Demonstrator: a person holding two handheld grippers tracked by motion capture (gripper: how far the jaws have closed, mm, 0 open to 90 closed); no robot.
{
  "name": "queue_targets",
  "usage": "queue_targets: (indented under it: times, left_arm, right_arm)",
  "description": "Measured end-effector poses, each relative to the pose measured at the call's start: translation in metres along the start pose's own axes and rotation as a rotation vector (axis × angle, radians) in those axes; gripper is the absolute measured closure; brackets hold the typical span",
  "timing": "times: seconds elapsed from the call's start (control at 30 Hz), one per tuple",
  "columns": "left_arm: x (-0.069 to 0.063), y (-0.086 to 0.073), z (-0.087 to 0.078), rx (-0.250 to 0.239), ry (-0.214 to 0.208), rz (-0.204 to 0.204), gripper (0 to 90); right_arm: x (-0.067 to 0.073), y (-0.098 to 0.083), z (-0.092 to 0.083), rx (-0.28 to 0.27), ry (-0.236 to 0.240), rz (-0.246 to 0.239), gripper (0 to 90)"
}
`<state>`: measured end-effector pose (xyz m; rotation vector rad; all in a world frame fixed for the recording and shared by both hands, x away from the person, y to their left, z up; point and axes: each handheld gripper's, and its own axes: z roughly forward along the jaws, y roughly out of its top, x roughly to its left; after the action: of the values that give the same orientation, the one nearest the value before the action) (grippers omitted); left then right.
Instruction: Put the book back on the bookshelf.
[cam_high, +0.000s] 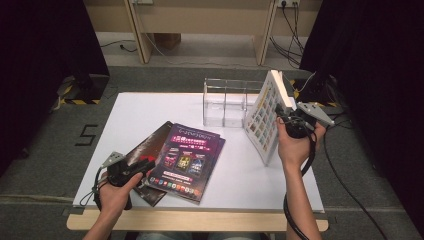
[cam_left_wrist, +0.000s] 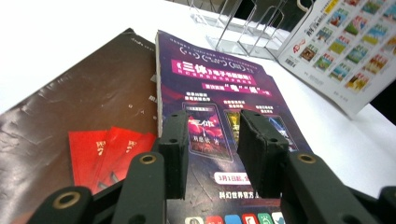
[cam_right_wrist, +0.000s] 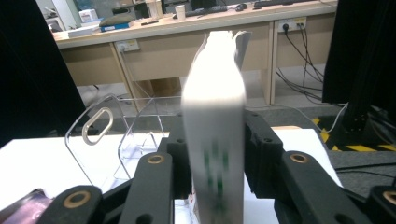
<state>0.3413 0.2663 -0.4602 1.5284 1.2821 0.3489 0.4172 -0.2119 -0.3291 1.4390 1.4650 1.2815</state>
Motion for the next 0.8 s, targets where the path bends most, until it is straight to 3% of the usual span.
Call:
queue_targets:
  times: [0.2, 0.4, 0.53, 0.73, 0.8]
  left_arm:
    - [0.0, -0.001, 0.0, 0.004, 0.001, 0.002, 62.5]
    - [-0.001, -0.001, 0.001, 0.004, -0.001, 0.002, 62.4]
    - [0.0, -0.001, 0.001, 0.004, -0.002, -0.001, 62.5]
    - [-0.001, -0.002, 0.002, 0.011, -0.006, 0.001, 62.6]
    - [0.0, -0.002, 0.003, 0.012, -0.007, 0.001, 62.5]
  right_arm:
    - [-0.002, -0.004, -0.009, 0.011, -0.029, -0.048, 72.5]
    - [-0.001, -0.003, -0.012, 0.027, -0.001, -0.064, 72.1]
    - [-0.002, -0.004, -0.013, 0.035, -0.007, -0.083, 71.1]
    - [-0.007, -0.005, -0.015, 0.04, -0.021, -0.078, 71.1]
    - [-0.009, -0.004, -0.014, 0.047, -0.005, -0.063, 71.3]
